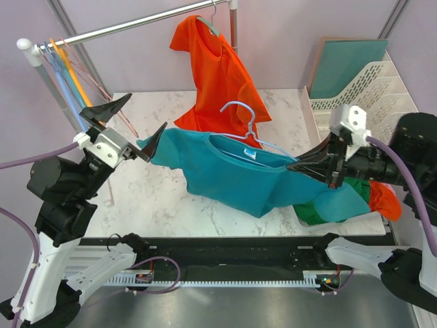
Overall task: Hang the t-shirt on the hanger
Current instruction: Place the hanger at the clothesline.
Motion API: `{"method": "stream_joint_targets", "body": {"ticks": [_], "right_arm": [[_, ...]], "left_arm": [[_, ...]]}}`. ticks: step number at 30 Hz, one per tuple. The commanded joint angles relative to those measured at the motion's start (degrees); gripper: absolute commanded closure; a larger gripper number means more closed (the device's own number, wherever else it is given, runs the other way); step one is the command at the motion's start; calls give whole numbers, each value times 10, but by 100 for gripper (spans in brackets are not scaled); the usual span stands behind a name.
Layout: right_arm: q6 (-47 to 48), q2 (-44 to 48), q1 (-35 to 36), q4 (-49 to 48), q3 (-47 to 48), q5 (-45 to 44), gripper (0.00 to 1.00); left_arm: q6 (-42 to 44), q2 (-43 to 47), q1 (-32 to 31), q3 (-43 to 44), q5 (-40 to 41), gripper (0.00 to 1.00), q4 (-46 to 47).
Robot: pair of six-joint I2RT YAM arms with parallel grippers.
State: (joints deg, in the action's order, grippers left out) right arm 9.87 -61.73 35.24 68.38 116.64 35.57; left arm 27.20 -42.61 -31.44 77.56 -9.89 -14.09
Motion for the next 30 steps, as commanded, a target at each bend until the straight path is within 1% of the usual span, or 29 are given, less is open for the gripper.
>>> {"method": "stream_joint_targets", "body": {"ticks": [1, 4, 9, 12, 13, 14, 18, 19, 23, 24, 27, 28, 30], "right_arm": [[-18, 42, -28, -18, 6, -12, 100], [-22, 56, -43, -23, -8, -52, 100], [-65, 55, -56, -68, -65, -77, 100], [-96, 42, -56, -129, -100, -88, 100], [-97, 35, -56, -162, -106, -95, 100], [-114, 25, -56, -173, -106, -101, 100], [-134, -34, -56, -240, -94, -131, 100], [-139, -45, -56, -274, -92, -135, 100], [-158, -112, -55, -348, -53, -164, 100], [-163, -133, -55, -394, -49, -165, 100], [-178, -196, -56, -452, 2, -189, 100], [-180, -217, -55, -460, 41, -213, 100], [-181, -262, -55, -498, 64, -227, 100]], "left_arm": [[-29, -6, 12, -12, 23, 1, 44], [-36, -20, 16, -5, 36, 1, 49], [-41, -35, 22, 0, 76, 1, 53], [-37, -29, 22, -7, 80, 1, 49], [-35, -23, 22, -11, 82, 1, 49], [-29, -20, 22, -14, 87, 1, 50], [-21, 3, 23, -29, 121, 1, 56], [-27, 8, 23, -33, 124, 1, 56], [-37, 27, 31, -46, 138, 1, 60], [-37, 30, 31, -49, 138, 1, 63], [-39, 36, 31, -58, 137, 1, 68], [-41, 37, 31, -60, 137, 1, 69], [-43, 38, 32, -60, 135, 1, 69]]}}
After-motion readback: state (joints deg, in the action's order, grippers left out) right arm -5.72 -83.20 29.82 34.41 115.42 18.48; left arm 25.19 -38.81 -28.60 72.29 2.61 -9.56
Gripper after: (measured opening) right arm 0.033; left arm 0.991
